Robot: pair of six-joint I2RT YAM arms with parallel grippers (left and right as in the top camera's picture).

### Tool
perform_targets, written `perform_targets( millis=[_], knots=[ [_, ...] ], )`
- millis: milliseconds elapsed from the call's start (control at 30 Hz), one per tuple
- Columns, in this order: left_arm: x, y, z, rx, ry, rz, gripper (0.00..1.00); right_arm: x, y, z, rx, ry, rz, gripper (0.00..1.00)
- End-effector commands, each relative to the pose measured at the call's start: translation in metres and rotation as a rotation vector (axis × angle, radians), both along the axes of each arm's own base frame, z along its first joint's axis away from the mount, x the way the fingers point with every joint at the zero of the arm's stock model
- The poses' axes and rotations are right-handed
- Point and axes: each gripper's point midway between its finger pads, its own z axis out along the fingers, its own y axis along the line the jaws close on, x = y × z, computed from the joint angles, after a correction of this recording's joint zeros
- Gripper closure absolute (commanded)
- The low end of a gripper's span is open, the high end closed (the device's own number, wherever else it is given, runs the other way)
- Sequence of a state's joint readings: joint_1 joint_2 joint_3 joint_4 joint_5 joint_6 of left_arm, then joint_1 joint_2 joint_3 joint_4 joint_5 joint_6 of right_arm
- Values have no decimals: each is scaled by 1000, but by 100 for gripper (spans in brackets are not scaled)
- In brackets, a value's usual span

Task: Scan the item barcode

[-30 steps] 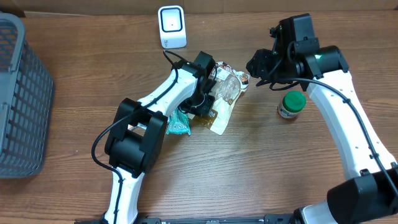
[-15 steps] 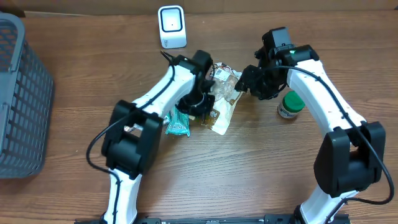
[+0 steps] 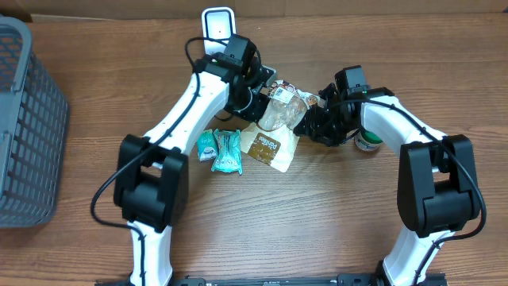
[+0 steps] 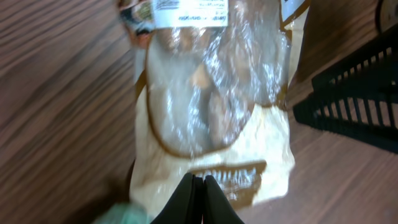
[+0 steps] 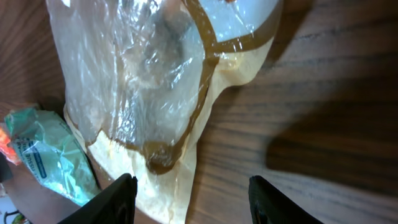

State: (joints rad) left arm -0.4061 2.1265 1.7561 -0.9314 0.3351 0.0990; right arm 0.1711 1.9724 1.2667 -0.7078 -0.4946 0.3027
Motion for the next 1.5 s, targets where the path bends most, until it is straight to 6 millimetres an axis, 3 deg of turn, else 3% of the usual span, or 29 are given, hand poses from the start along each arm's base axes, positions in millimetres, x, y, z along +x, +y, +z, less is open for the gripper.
perform_targets(
  millis=[0,200,500,600,900,1067,1233,1333,1467],
  knots=[
    [-6,-15,-24,-42,31,-98,96,-1,2,-9,26,18,-27,44],
    [-3,-23,-42,-76,50,-104,96,1,4,-27,41,54,-83,44],
    [-19,-15,-112,-13,260,60,96,4,7,-28,63,51,-90,44],
    [-23,-12,-126,2,326,146,96,6,8,-28,66,40,-87,44],
    [-26,-12,-126,5,368,219,96,16,31,-23,123,-18,-60,46],
    [-26,-9,-126,8,375,224,96,12,41,-23,161,-7,-36,58],
    [-25,-4,-126,11,387,244,96,6,46,0,340,-7,45,53],
    [-25,-2,-125,8,393,249,96,5,36,12,428,-5,55,49],
    [-25,-2,-125,6,398,257,96,7,15,12,438,-5,25,47]
  ],
)
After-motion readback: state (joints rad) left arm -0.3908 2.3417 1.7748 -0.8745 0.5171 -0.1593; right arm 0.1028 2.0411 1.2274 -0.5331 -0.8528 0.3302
